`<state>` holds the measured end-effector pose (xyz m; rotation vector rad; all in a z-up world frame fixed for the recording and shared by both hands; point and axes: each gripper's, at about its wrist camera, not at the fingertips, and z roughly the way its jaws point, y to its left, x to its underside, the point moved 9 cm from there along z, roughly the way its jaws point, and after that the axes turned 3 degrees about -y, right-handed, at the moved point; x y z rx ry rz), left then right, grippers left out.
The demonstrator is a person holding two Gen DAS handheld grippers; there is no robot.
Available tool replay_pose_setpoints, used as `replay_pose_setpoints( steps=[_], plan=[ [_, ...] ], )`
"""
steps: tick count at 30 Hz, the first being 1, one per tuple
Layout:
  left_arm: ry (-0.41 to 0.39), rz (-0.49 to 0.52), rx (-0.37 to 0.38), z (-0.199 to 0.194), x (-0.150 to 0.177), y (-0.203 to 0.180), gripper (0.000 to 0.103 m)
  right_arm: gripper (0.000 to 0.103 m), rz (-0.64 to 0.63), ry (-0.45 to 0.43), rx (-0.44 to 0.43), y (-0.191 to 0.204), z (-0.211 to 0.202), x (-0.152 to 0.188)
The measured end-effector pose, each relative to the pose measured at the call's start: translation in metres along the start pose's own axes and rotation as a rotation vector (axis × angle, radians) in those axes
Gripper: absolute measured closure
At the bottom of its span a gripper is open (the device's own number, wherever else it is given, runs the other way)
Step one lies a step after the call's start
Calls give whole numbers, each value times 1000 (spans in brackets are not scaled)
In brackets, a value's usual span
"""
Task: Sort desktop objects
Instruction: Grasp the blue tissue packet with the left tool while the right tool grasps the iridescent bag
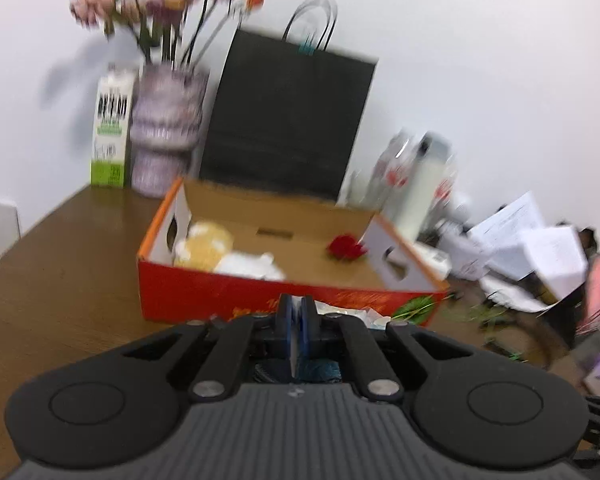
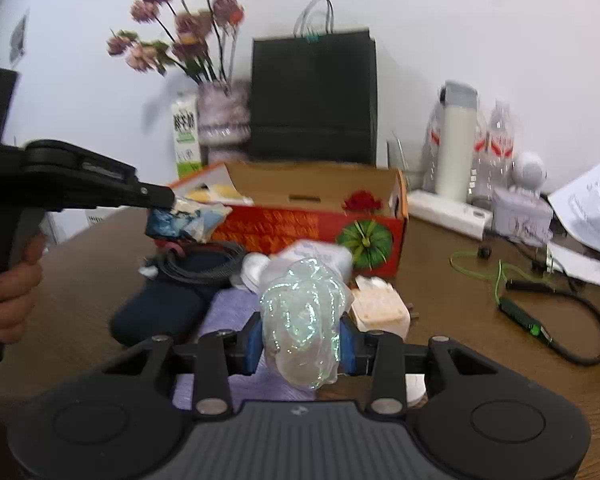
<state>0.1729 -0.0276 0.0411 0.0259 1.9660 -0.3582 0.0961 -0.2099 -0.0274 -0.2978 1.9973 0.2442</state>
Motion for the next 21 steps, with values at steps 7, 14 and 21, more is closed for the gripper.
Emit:
replay_pose_setpoints(
  steps=[7, 14, 21],
  plan=[
    [-34, 6, 48, -67, 6, -11, 98, 66, -30, 20, -49, 29, -23, 7],
    [-3, 11, 67, -101, 37, -14, 98, 66, -21, 23, -59, 49, -42, 15],
    [41, -26, 63, -118, 70, -7, 98, 66, 18, -35, -61, 57, -66, 20]
  ],
)
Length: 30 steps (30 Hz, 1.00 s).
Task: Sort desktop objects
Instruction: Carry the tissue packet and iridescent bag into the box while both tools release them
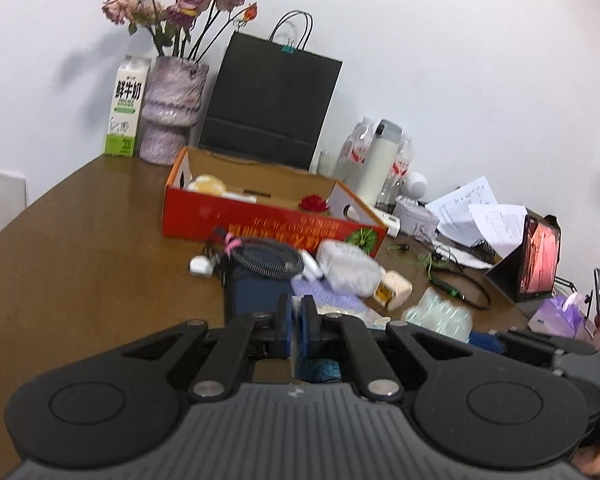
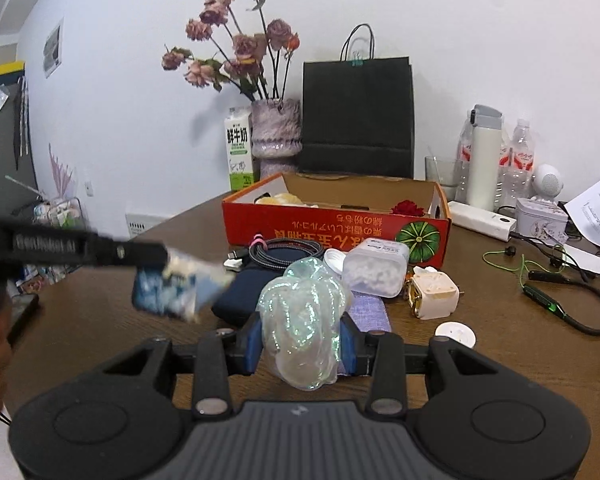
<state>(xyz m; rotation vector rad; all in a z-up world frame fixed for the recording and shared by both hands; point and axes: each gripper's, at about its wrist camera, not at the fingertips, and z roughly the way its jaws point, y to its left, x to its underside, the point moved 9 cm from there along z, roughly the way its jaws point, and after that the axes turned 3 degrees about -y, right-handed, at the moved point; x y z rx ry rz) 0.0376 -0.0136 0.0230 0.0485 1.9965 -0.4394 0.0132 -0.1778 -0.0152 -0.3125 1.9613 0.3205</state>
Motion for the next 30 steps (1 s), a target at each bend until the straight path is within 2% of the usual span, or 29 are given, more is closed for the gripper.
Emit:
replay_pose_setpoints(
  steps=[4, 10, 18, 21, 24, 28, 30],
  plan=[
    [27, 10, -6, -4, 12, 2, 98, 66, 26, -65, -9, 3, -14, 0],
    [-6, 3, -16, -11, 5, 3, 98, 66, 9, -135, -21, 7, -29, -11],
    [-45, -11, -31, 0, -19, 7, 98, 66, -10, -144, -15, 1, -11, -29],
    [-67, -11, -21, 12, -43, 8, 98, 66, -14, -146, -11, -7, 4, -45],
    [-98, 14, -27, 37, -85, 12, 98, 66, -16, -144, -7, -20, 27, -74],
    [-80, -4, -27, 98, -145, 23, 97, 66, -16, -119, -18, -48, 78, -126],
    [-40, -17, -41, 138, -169, 33, 98, 66, -11, -90, -16, -64, 115, -150]
  ],
)
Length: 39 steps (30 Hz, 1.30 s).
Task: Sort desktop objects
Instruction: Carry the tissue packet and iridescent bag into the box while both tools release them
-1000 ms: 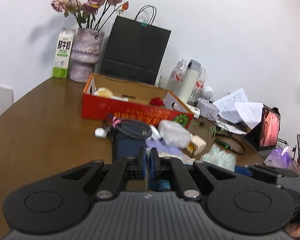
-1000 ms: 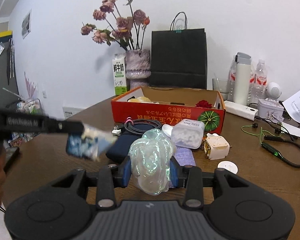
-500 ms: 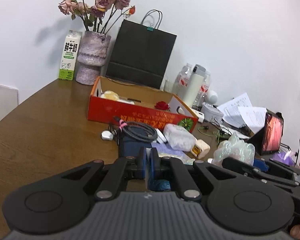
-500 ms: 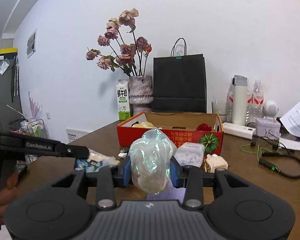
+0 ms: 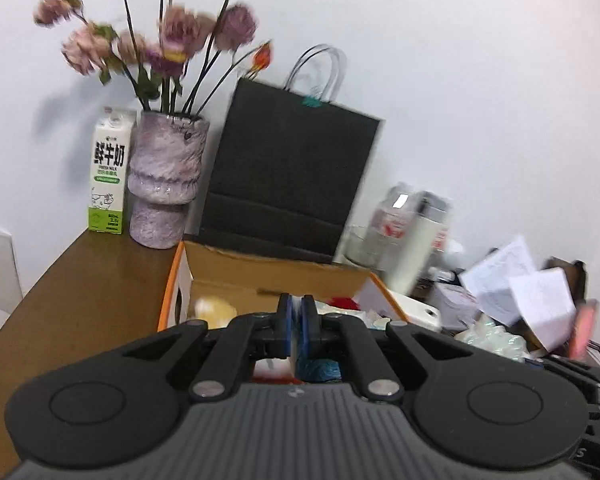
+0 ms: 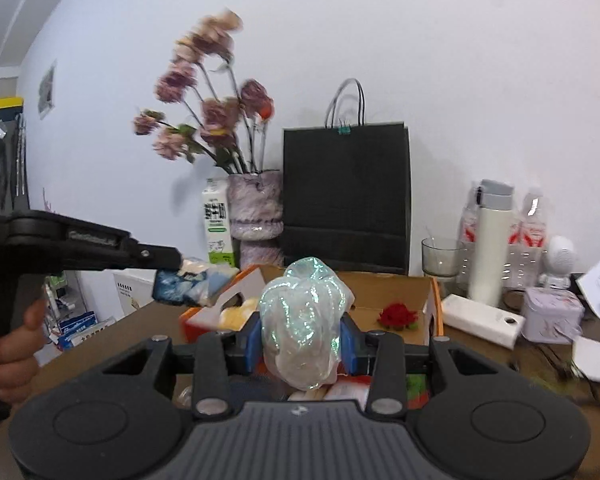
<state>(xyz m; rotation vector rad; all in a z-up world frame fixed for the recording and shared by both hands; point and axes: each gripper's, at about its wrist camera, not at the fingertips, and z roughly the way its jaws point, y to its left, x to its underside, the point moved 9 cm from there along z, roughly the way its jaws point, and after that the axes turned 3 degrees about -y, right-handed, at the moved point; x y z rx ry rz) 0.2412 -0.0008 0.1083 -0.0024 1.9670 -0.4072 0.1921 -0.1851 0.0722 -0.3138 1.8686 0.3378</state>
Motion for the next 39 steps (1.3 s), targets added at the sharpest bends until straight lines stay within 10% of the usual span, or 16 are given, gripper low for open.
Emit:
replay_pose_setpoints(
  steps=[10, 18, 26, 39],
  plan=[
    [303, 22, -147, 205, 3, 53, 97, 65, 112, 364, -3, -56, 235, -5],
    [470, 89, -271, 262, 37, 75, 80, 58, 40, 544, 101, -62, 307, 46],
    [401, 61, -294, 237, 12, 70, 10, 34, 97, 507, 137, -71, 281, 21],
    [299, 71, -257, 111, 36, 38, 0, 20, 149, 377, 171, -68, 154, 18]
  ],
)
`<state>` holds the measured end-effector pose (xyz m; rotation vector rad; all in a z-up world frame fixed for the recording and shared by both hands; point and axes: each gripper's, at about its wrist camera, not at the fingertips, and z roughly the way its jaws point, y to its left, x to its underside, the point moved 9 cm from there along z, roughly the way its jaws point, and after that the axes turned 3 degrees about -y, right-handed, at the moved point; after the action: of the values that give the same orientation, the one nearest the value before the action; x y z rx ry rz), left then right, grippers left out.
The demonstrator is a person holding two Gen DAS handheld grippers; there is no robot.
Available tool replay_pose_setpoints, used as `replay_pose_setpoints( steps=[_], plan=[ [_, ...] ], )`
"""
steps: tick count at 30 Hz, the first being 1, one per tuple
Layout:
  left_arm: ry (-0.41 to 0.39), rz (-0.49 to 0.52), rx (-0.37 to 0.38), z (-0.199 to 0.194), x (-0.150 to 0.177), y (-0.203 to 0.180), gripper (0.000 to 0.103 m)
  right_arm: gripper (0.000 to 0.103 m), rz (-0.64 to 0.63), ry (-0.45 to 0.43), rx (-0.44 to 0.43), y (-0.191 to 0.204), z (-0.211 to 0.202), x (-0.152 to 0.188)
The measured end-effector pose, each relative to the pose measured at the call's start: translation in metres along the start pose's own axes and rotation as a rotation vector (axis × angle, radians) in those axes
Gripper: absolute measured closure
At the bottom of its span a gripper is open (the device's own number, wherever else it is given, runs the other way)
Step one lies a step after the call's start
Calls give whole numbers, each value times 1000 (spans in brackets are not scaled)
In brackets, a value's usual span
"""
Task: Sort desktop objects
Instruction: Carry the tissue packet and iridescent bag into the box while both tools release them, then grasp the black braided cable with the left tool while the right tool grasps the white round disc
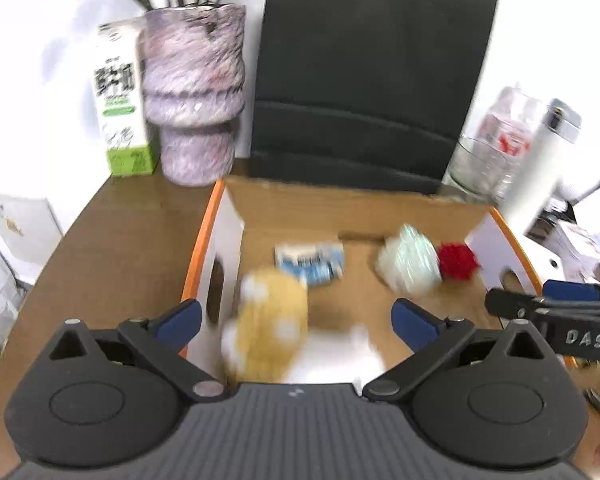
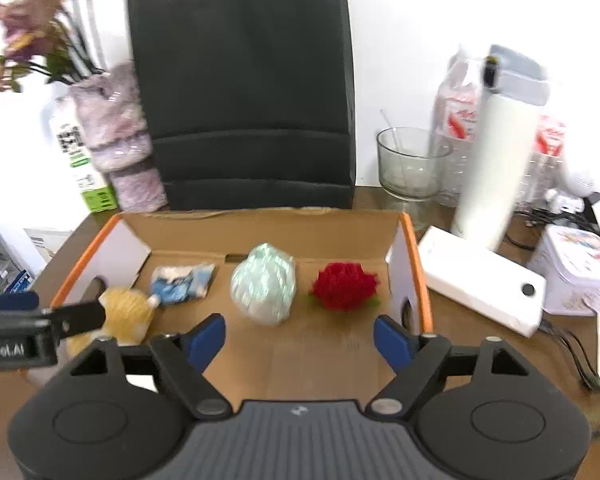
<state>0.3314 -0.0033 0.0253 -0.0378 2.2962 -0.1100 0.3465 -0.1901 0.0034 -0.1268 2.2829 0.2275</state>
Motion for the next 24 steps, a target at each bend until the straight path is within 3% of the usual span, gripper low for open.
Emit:
replay_pose_setpoints(
  steps=[8, 13, 20, 24],
  plan=[
    [-70, 3, -44, -80, 103, 5, 0, 16, -18, -117, -51, 18, -96, 88],
    [-124, 68, -41, -132, 162, -1, 0, 16, -24, -161, -76, 32, -148, 150],
    [-192, 13, 42, -178, 220, -1, 0, 16, -83, -174, -74, 49, -186, 224],
    [-206, -7, 20, -185, 239, 2, 0, 16, -87, -175, -84, 54, -201, 252]
  ],
)
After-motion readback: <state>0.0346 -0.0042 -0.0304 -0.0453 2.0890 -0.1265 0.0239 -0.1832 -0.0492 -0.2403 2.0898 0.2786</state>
